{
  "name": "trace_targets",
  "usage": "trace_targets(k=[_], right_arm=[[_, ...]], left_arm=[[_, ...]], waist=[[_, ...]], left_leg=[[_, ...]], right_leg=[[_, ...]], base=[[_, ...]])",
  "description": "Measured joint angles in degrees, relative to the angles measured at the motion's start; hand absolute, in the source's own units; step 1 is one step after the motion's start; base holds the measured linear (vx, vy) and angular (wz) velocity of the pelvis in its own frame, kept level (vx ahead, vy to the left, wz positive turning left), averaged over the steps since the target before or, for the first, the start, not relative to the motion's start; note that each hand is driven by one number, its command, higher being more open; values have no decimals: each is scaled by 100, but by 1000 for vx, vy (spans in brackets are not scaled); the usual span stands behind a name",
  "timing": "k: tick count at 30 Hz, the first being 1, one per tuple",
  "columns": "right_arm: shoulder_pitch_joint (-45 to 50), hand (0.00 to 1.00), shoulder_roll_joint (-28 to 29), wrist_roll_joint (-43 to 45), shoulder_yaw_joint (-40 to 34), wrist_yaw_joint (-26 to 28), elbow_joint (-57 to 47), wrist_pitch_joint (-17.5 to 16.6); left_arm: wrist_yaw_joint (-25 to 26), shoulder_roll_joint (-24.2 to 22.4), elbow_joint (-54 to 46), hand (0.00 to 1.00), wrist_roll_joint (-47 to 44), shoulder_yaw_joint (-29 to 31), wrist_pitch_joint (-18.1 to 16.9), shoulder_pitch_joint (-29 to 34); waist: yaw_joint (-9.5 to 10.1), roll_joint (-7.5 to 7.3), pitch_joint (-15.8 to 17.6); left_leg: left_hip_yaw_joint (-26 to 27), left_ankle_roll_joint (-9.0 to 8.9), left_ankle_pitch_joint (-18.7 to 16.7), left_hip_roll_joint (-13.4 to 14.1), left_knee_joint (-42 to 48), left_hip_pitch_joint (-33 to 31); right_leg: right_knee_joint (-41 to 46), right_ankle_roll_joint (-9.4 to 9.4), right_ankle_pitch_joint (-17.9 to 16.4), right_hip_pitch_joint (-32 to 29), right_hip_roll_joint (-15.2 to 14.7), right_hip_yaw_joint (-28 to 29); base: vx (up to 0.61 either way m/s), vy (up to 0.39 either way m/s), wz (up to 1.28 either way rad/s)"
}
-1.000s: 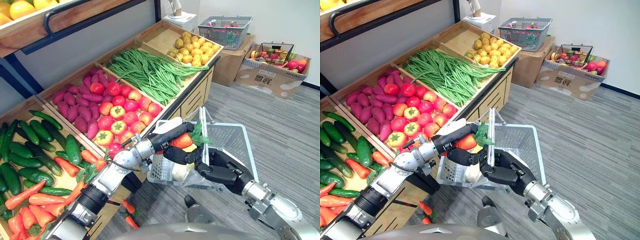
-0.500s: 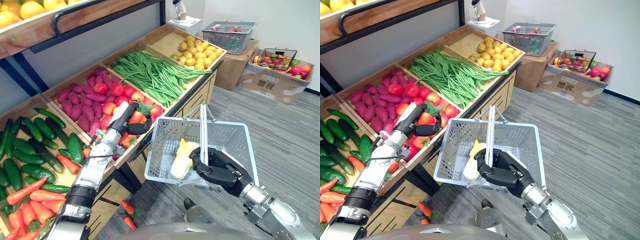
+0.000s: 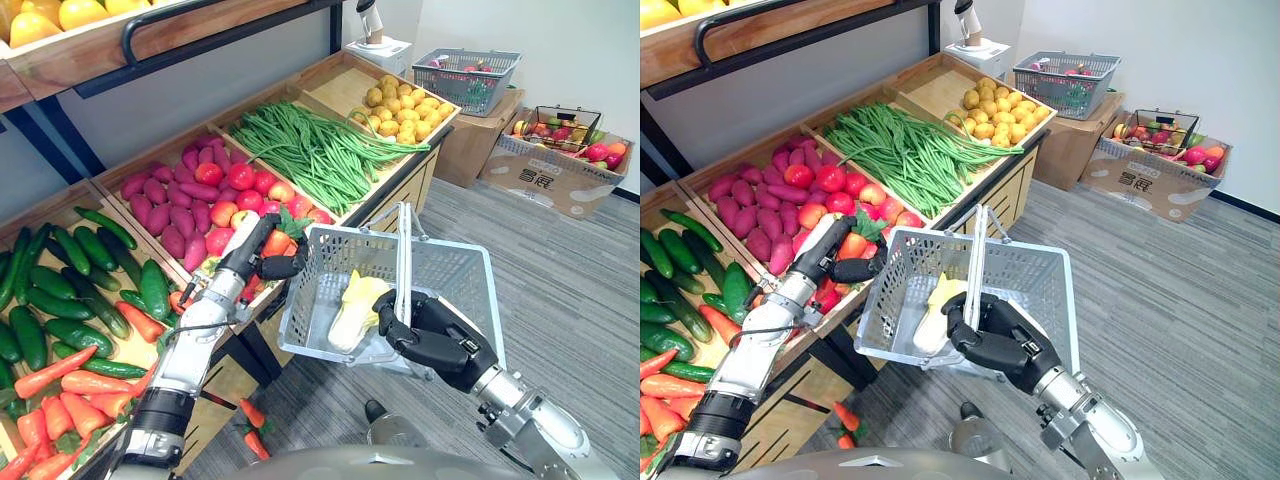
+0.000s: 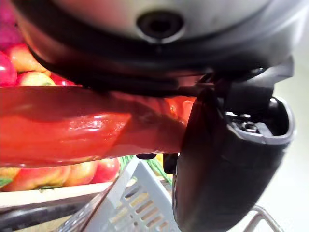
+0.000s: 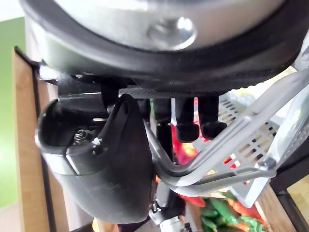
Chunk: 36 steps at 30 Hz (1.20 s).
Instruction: Pick vegetable in the basket
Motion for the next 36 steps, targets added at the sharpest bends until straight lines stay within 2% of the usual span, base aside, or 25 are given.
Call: trace_targets(k=[14,22,27,32,36], right_arm=[[-208,0,-37,1,234,0,0,0],[-230,0,-82,57,335,-3,0,-1],[-287,0,-181,57,423,-5,0,-1],[-427,0,-230,57,580,-8,0,-1],[-476,0,-256,59,580,-8,0,-3]], left_arm=[[-282,-158,23,0,0,-1094,-12,-36],[-319,-162,55,0,0,-1310,-25,-191],[-371,-167,185,0,0,-1677,-30,-356],[-594,-168,359,0,48,-2369,-37,-455],[-662,-188,358,0,49,-2554,-43,-558]], waist=[[-31,-1,10],[-24,18,72],[-29,44,147],[-39,55,154],[-50,59,152]], left_leg=[[76,0,-3,-19,13,6],[135,10,-19,-29,13,65],[131,24,-46,-24,79,43],[132,31,-56,-26,92,35],[138,35,-60,-24,101,33]], right_leg=[[10,0,2,-53,25,69],[16,-3,-2,-45,13,137],[19,-1,-1,-44,15,137],[17,2,1,-51,12,141],[16,0,-1,-55,13,150]], base=[[1,7,-2],[1,17,-4],[0,19,0],[0,0,0],[0,0,0]])
